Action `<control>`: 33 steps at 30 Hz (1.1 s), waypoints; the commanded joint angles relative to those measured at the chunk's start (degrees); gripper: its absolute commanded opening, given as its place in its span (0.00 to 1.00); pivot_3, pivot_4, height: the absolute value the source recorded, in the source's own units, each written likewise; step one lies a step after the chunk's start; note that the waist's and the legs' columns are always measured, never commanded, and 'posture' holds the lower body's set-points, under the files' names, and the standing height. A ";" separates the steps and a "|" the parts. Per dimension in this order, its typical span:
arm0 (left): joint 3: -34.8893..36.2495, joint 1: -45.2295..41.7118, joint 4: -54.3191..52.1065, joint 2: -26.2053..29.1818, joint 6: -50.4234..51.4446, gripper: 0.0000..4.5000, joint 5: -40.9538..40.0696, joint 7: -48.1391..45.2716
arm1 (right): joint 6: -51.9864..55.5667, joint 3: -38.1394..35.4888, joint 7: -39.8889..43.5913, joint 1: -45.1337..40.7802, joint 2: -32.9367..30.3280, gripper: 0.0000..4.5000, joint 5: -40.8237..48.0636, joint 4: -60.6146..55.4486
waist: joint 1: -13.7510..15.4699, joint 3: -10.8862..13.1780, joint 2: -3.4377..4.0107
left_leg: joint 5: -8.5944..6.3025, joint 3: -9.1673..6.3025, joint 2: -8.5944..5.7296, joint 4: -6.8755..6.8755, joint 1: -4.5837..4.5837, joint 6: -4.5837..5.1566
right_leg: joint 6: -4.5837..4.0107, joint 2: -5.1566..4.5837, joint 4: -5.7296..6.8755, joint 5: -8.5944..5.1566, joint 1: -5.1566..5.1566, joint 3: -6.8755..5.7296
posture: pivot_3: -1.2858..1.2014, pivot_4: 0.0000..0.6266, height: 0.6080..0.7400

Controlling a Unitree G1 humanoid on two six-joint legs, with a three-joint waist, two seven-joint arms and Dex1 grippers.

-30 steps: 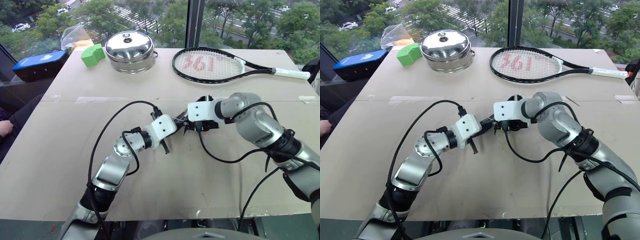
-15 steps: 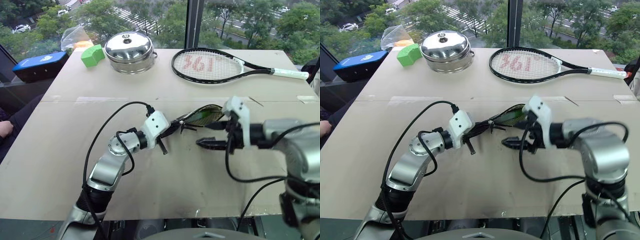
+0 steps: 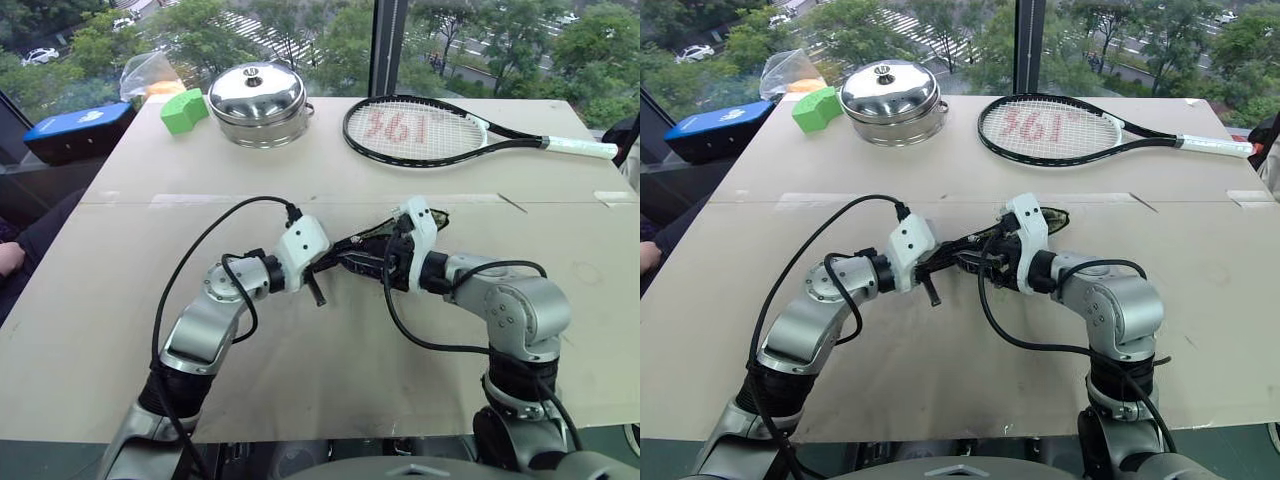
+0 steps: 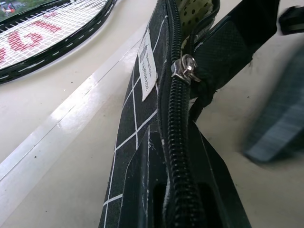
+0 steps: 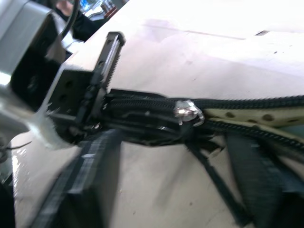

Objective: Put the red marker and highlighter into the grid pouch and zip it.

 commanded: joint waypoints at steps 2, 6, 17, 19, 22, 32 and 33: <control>0.28 0.14 -2.92 0.55 -0.07 0.00 -0.48 0.10 | -1.99 0.01 -2.06 -0.98 0.12 0.36 3.32 -1.13 | -0.03 0.00 0.00 | 0.00 -0.01 0.01 -0.02 0.01 0.00 | 0.00 0.01 0.01 0.00 0.00 -0.01 | 0.52 0.24 1.00; 0.14 0.67 -3.64 0.68 0.11 0.00 -0.37 0.39 | -1.87 -0.33 -3.23 -0.89 -0.51 0.07 5.06 -0.59 | -0.03 0.00 0.00 | 0.00 0.00 0.01 -0.03 0.02 0.00 | 0.00 0.02 0.01 0.00 0.00 0.00 | 0.52 0.24 1.00; 0.85 0.37 -0.64 2.04 -2.73 0.00 1.90 1.25 | 3.66 -10.08 -7.87 -0.79 -15.28 0.01 5.92 -4.36 | 0.24 0.01 0.02 | -0.01 0.00 -0.01 -0.02 -0.03 0.02 | 0.00 -0.03 -0.03 0.00 0.00 -0.01 | 0.52 0.24 1.00; 0.84 0.12 0.91 2.24 -4.16 0.00 2.81 1.63 | 4.79 -12.13 -8.58 -0.10 -21.34 0.01 5.16 -4.84 | 0.29 0.03 0.04 | -0.03 0.00 -0.03 -0.01 -0.05 0.06 | 0.00 -0.06 -0.07 0.00 0.00 -0.02 | 0.52 0.24 1.00; -0.24 -0.70 3.76 2.67 -8.09 0.00 4.96 1.74 | 6.25 -13.67 -8.33 1.14 -26.93 0.01 5.90 -5.45 | 0.01 0.01 0.02 | -0.14 0.03 -0.02 -0.04 -0.01 0.24 | 0.00 -0.05 -0.08 0.00 -0.01 0.00 | 0.52 0.24 1.00; -2.36 -2.61 13.13 6.57 -26.02 0.51 6.61 -5.87 | -18.02 -4.49 -0.82 17.05 -40.61 0.51 3.97 -12.76 | 0.27 0.05 0.09 | -0.18 0.05 0.03 -0.12 -0.05 0.30 | 0.02 -0.02 -0.19 -0.02 -0.05 0.03 | 0.52 0.24 1.00; -0.71 -1.49 12.40 7.25 -24.78 0.63 4.11 -7.22 | -20.15 -6.09 0.30 19.69 -42.21 0.63 3.78 -13.42 | 0.26 0.05 0.08 | -0.18 0.04 0.03 -0.12 -0.09 0.31 | 0.03 -0.05 -0.23 -0.03 -0.07 0.01 | 0.52 0.24 1.00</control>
